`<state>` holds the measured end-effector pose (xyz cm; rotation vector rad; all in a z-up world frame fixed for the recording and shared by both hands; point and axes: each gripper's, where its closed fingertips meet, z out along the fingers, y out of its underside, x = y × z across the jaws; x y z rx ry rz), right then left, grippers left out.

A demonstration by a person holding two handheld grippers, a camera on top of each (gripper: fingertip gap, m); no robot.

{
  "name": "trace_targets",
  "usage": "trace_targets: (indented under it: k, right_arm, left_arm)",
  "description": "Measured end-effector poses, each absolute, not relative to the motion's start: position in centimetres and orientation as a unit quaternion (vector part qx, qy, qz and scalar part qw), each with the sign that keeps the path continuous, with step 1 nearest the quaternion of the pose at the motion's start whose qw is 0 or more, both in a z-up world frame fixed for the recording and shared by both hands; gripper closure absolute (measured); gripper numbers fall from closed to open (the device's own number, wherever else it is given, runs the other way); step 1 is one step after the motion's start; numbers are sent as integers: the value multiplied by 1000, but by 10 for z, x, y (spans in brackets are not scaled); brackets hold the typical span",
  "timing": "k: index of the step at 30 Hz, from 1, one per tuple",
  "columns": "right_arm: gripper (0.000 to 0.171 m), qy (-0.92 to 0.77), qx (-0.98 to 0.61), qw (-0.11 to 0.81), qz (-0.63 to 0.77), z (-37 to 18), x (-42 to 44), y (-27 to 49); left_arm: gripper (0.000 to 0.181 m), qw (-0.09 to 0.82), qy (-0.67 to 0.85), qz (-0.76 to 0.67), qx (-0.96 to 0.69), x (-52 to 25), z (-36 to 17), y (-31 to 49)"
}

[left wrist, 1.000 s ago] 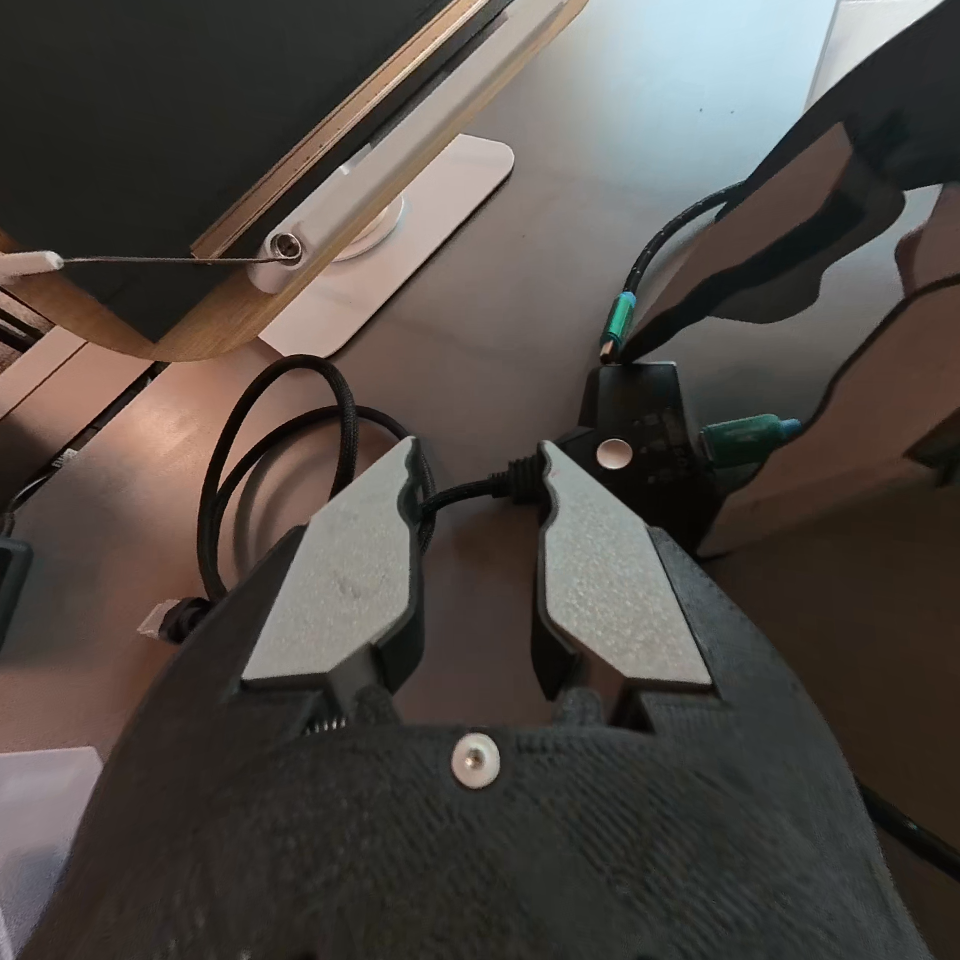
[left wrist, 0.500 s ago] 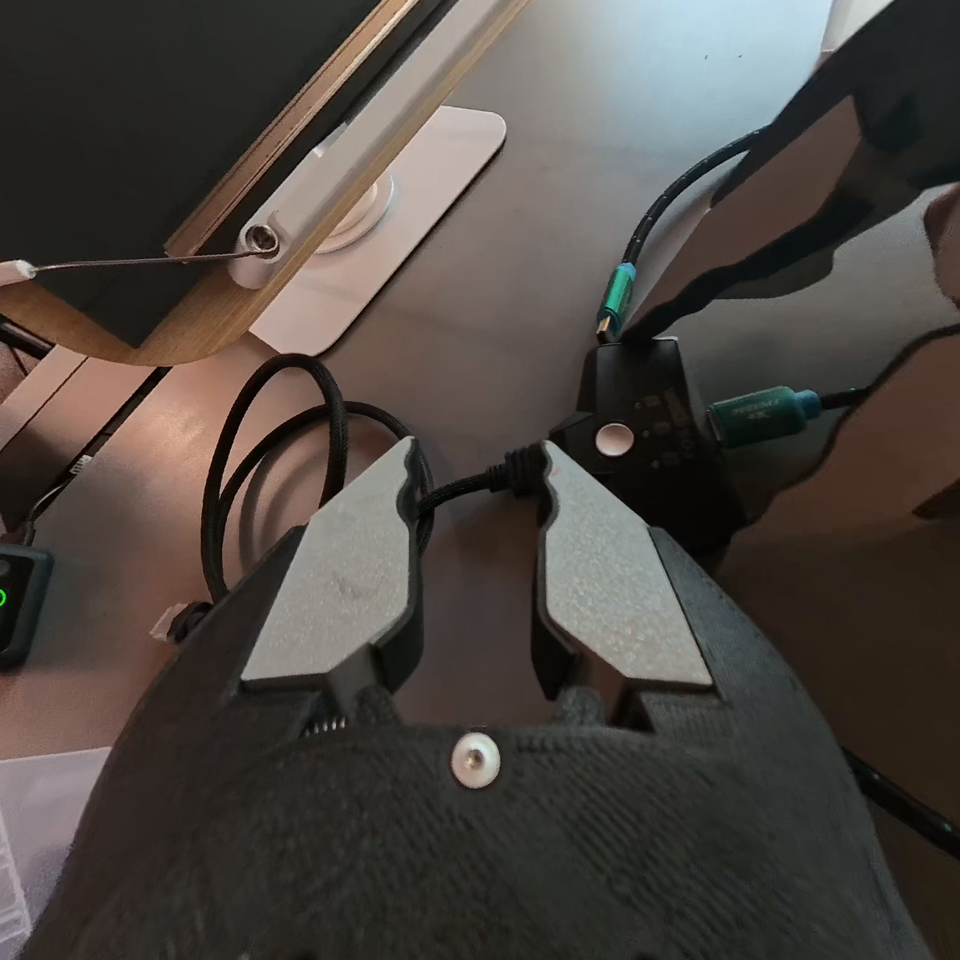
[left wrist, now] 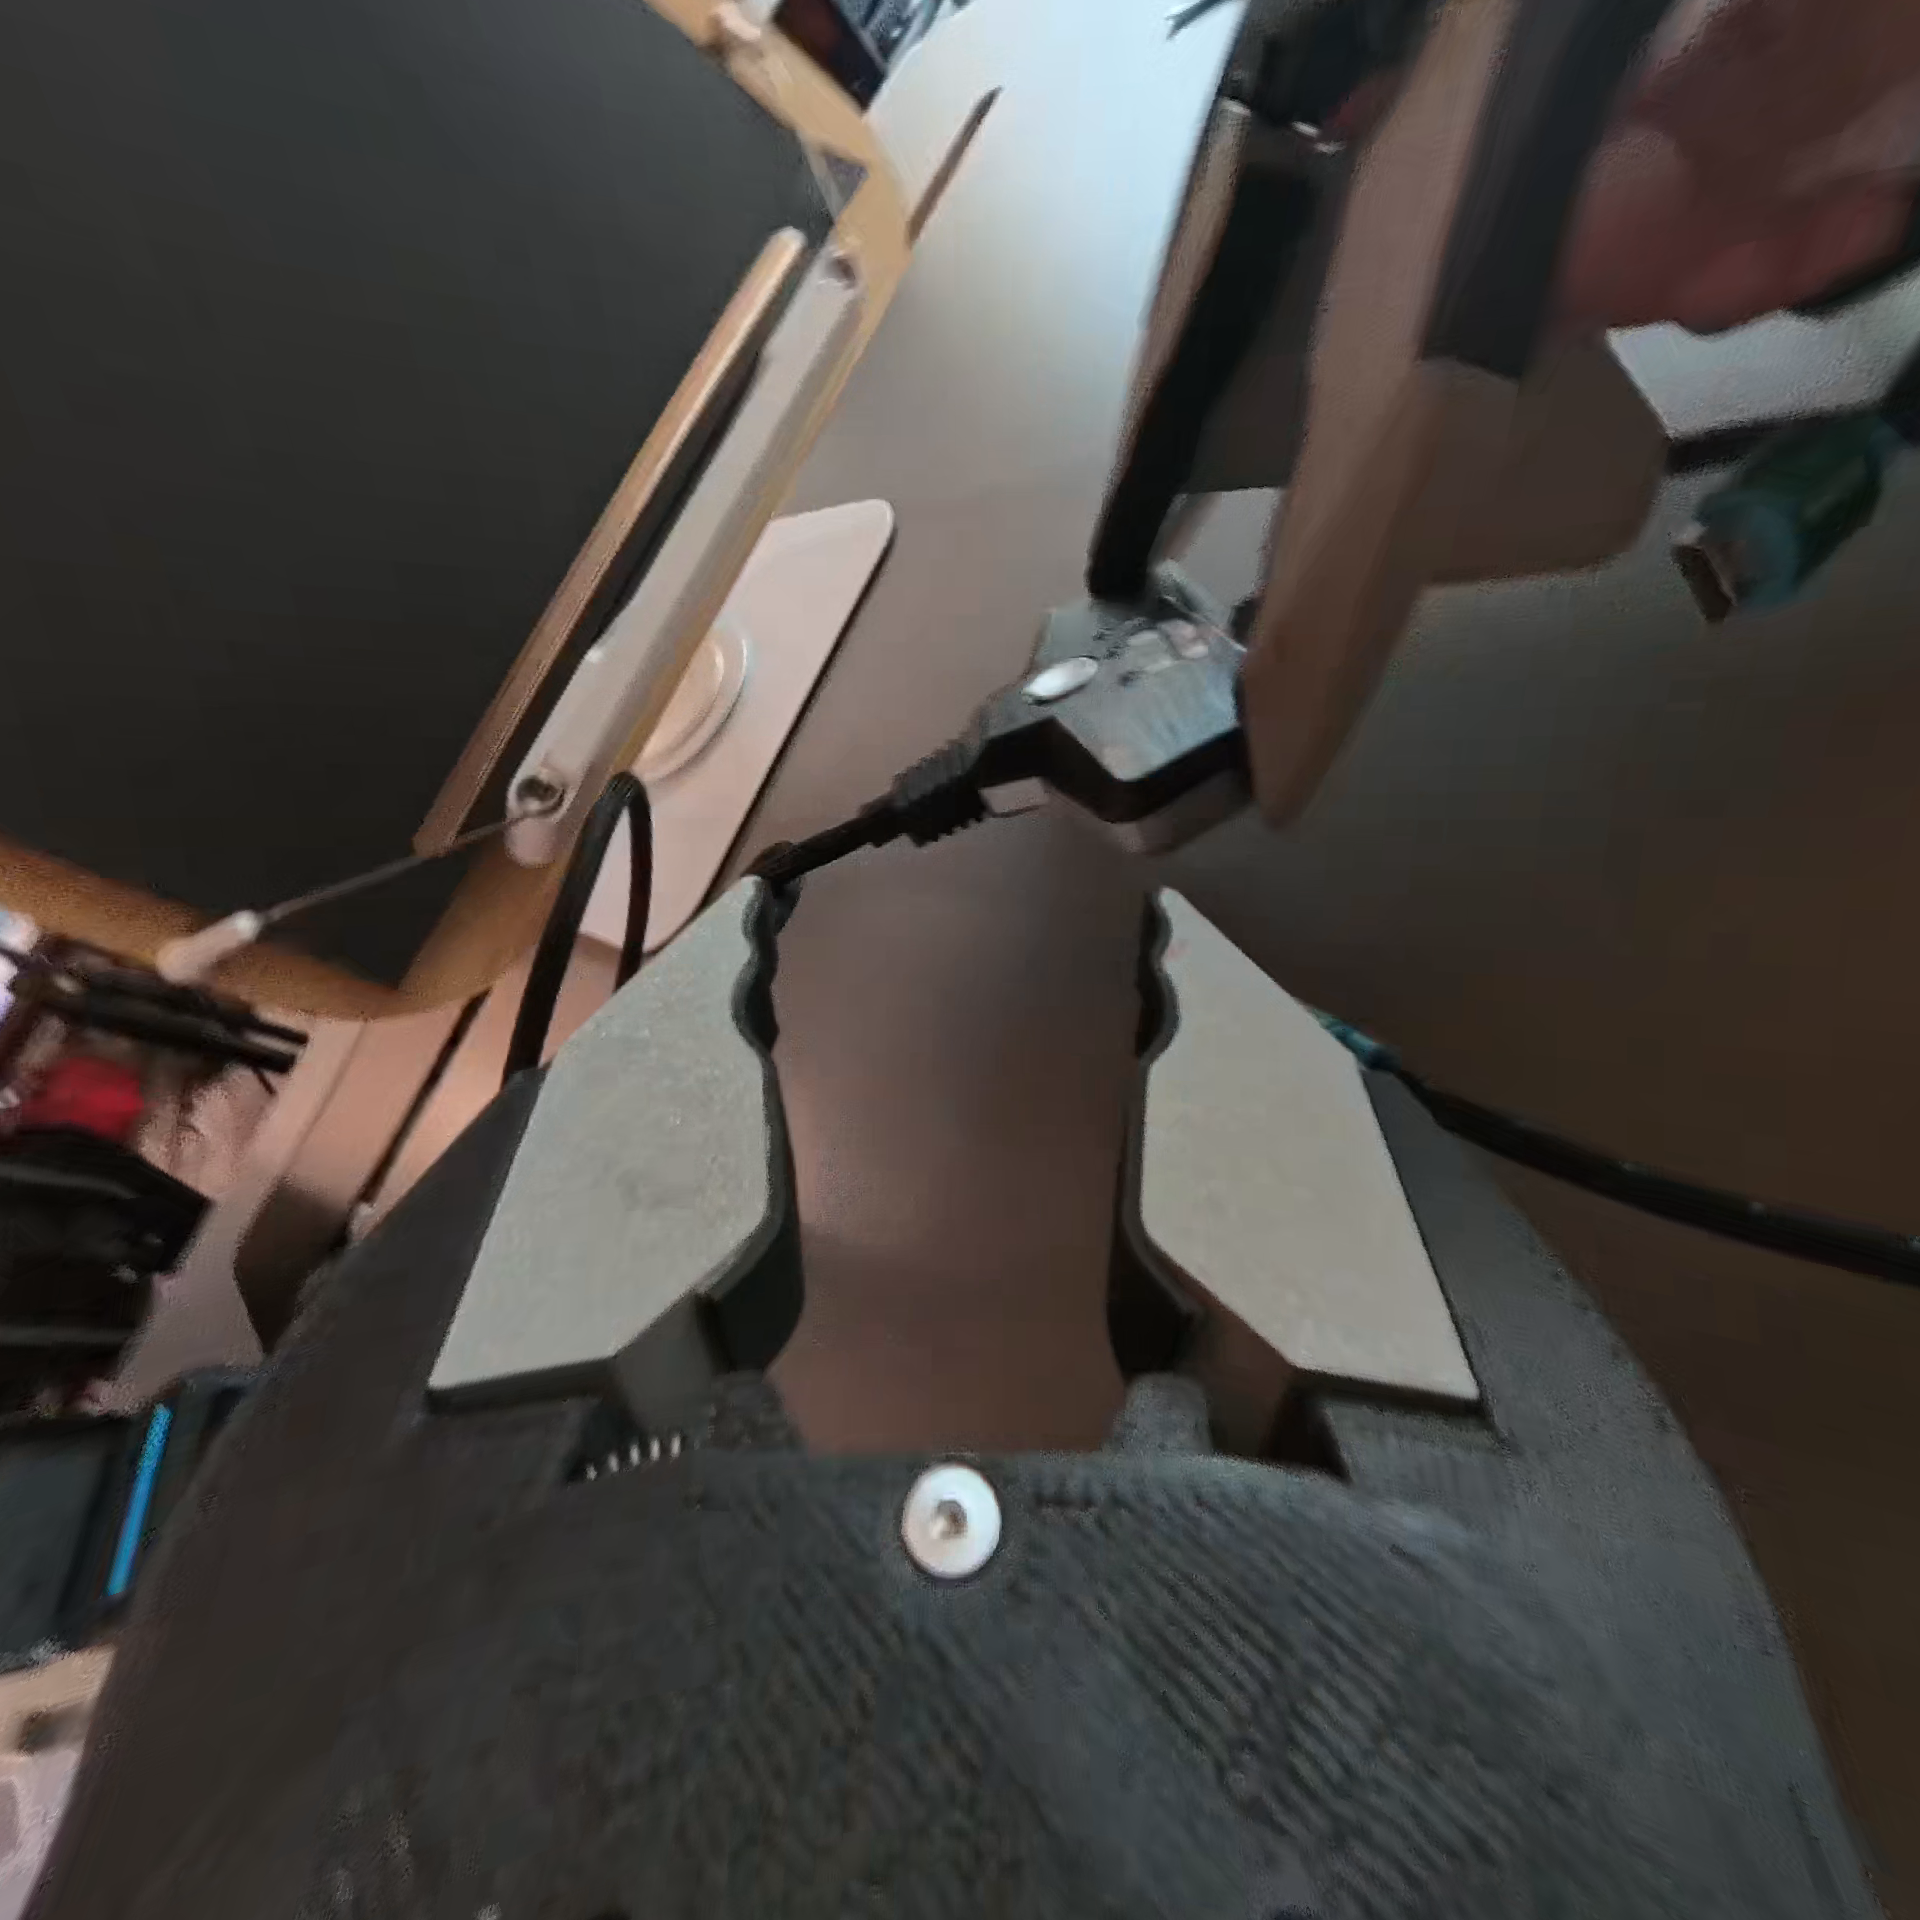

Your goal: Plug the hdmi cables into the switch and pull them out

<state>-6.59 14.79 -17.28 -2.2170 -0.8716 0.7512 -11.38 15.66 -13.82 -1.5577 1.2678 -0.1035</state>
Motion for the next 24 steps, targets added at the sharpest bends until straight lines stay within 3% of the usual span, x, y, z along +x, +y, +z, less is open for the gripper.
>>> trace_targets:
  k: [6, 11, 14, 21, 24]
  right_arm:
    - [69, -362, -829, 299, 304, -170, -69, 136]
    - [69, -410, -806, 249, 347, -174, -89, 110]
    - [69, -417, -804, 254, 341, -174, -89, 111]
    - [104, -372, -766, 337, 402, -129, -71, 124]
    - [109, -366, -757, 337, 423, -121, -63, 123]
  left_arm:
    - [114, 544, 622, 30, -562, -84, -155, 134]
    - [146, 543, 668, 119, -496, -77, -172, 136]
    - [149, 553, 675, 138, -469, -77, -169, 138]
    - [152, 607, 630, 170, -454, -92, -140, 154]
    - [153, 631, 602, 167, -460, -97, -127, 158]
